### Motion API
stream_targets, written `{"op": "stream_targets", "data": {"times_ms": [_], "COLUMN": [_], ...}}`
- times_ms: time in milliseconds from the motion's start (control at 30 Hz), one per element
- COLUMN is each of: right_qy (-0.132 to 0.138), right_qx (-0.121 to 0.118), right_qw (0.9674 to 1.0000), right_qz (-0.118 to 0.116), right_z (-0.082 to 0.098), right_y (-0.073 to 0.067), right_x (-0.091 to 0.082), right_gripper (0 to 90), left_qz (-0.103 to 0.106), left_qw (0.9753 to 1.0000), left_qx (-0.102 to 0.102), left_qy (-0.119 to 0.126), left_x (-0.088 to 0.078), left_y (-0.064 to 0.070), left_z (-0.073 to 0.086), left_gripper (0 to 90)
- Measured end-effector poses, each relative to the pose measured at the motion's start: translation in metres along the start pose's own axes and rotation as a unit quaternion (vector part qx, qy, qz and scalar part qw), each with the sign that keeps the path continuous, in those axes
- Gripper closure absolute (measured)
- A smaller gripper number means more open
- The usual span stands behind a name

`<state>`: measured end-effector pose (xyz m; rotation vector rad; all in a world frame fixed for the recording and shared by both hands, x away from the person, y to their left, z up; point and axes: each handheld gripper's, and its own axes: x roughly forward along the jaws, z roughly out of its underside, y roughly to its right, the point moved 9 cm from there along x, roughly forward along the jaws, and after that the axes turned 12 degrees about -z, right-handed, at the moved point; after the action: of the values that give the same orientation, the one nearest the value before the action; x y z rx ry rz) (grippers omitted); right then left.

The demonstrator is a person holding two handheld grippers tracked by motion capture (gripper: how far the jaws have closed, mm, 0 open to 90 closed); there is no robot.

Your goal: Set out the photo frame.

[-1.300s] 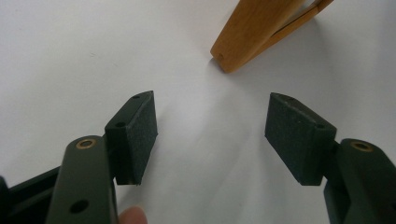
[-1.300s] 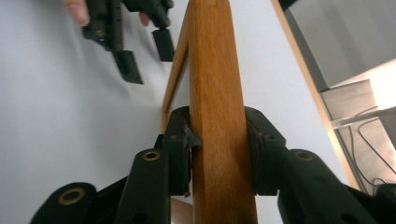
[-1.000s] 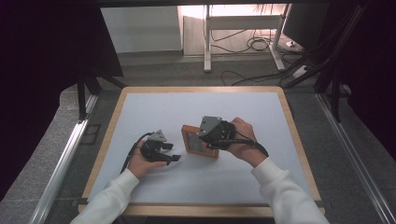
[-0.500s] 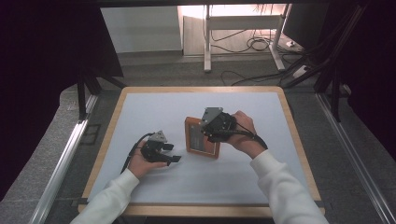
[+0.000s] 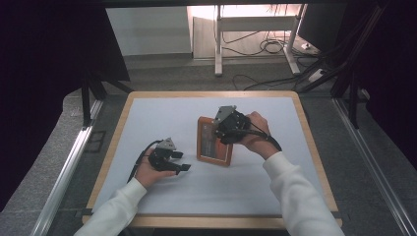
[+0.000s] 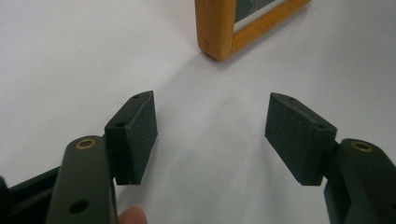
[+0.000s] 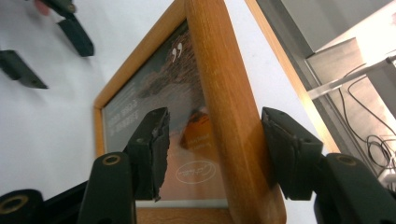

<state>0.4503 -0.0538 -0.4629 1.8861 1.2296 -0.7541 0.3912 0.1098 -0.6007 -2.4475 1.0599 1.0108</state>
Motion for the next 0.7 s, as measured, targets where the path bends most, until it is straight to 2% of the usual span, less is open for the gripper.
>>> {"op": "stream_targets", "data": {"times_ms": [167,233,433,633,700], "right_qy": [-0.004,-0.001,-0.002,0.027,0.047], "right_qx": [0.018,0.024,0.023,0.036,0.046], "right_qw": [0.9998,0.9997,0.9997,0.9988,0.9976], "right_qz": [0.006,0.001,0.009,0.019,0.022], "right_z": [0.004,0.005,0.006,0.003,0.003], "right_y": [0.011,0.014,0.017,0.01,0.005], "right_x": [0.004,0.005,0.008,-0.006,-0.012], "right_gripper": [41.3,41.6,36.2,27.5,25.9], "left_qz": [0.0,0.001,-0.002,-0.005,-0.007], "left_qw": [1.0,1.0,1.0,1.0,1.0], "left_qx": [0.002,-0.001,0.002,0.003,0.003], "left_qy": [0.0,0.002,0.001,0.001,0.002], "left_x": [0.0,0.001,0.001,0.001,0.0], "left_y": [0.0,0.001,0.001,0.001,0.001], "left_z": [0.0,0.0,0.0,0.0,0.0], "left_gripper": [33.7,33.7,33.7,33.7,33.6]}}
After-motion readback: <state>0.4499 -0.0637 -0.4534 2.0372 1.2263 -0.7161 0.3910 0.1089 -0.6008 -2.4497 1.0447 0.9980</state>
